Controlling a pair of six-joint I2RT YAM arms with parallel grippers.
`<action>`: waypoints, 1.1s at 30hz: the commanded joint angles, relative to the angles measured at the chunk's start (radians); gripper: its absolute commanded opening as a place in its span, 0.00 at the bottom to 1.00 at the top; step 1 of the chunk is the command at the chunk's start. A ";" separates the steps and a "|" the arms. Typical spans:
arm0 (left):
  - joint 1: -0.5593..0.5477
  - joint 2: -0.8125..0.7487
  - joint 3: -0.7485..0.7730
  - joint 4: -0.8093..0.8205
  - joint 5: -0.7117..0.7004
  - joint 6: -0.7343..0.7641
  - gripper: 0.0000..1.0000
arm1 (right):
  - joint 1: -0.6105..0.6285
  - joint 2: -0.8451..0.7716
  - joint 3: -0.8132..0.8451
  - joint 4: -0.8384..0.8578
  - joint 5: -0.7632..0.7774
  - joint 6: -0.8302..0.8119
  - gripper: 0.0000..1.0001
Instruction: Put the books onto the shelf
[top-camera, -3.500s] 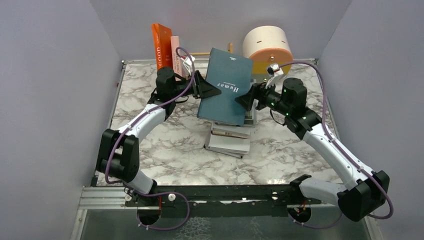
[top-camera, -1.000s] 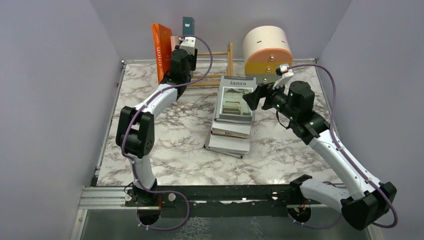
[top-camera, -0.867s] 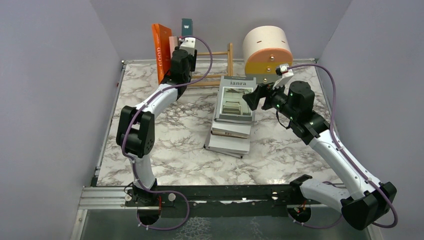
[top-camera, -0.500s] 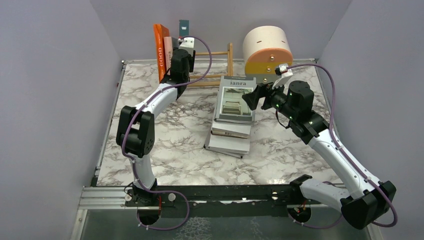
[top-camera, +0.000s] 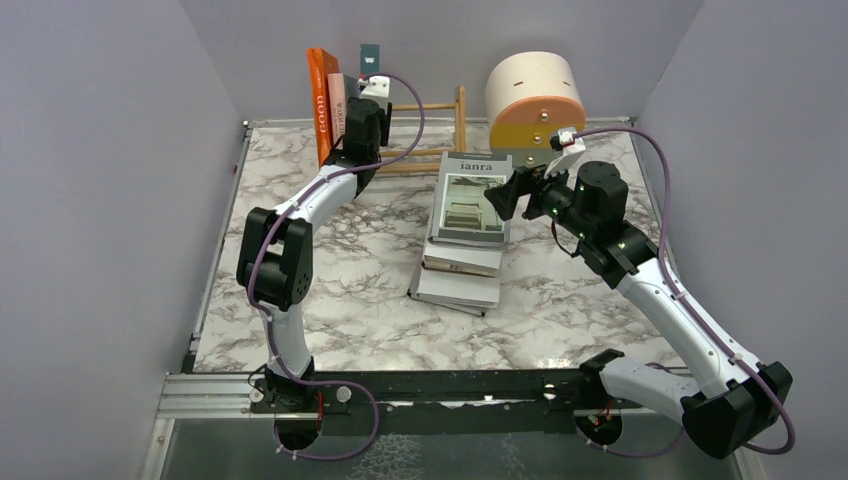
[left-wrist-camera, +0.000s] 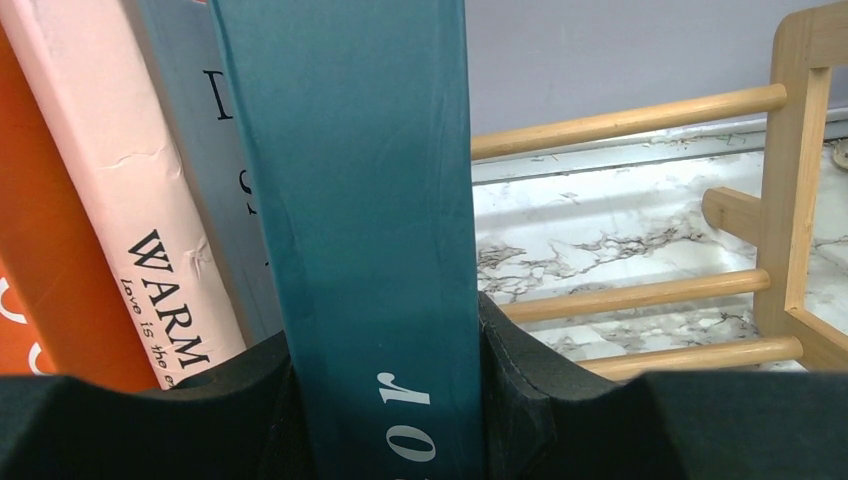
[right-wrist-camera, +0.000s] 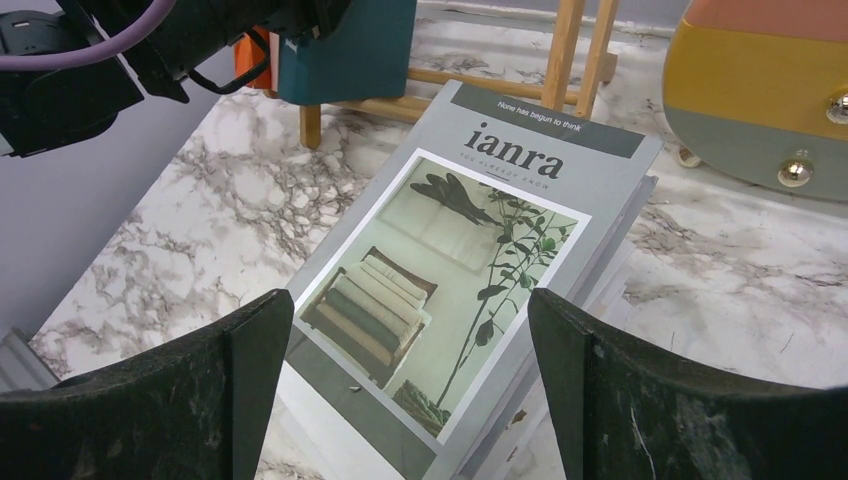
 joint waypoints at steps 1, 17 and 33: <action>0.008 0.002 0.014 0.055 -0.025 -0.011 0.00 | 0.005 -0.007 -0.009 0.017 -0.007 -0.015 0.86; 0.009 0.012 -0.034 0.102 -0.062 -0.048 0.00 | 0.005 -0.003 -0.009 0.019 -0.011 -0.015 0.86; 0.010 -0.029 -0.043 0.100 -0.078 -0.048 0.42 | 0.005 -0.002 -0.008 0.016 -0.017 -0.015 0.86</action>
